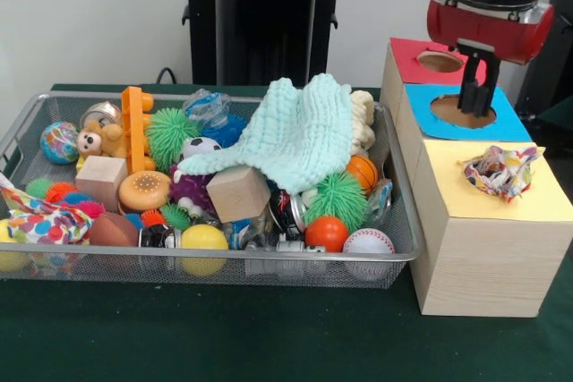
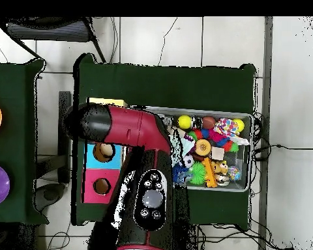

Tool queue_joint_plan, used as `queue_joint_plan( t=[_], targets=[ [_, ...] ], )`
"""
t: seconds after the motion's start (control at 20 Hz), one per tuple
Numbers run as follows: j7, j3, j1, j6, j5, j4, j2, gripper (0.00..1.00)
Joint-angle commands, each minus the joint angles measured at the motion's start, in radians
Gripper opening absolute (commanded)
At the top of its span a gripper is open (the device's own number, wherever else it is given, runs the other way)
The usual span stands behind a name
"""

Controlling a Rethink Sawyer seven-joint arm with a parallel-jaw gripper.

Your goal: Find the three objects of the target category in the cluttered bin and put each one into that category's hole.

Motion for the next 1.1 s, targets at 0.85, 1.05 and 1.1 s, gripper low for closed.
queue_joint_plan(
  t=[0.85,1.05,1.1],
  targets=[
    [0.075,0.319,-0.153,-0.317,0.092,0.257,0.035,0.0],
    [0.076,0.338,-0.163,-0.277,0.102,0.275,0.032,0.0],
    [0.077,0.337,-0.162,-0.263,0.103,0.274,0.032,0.0]
  ],
)
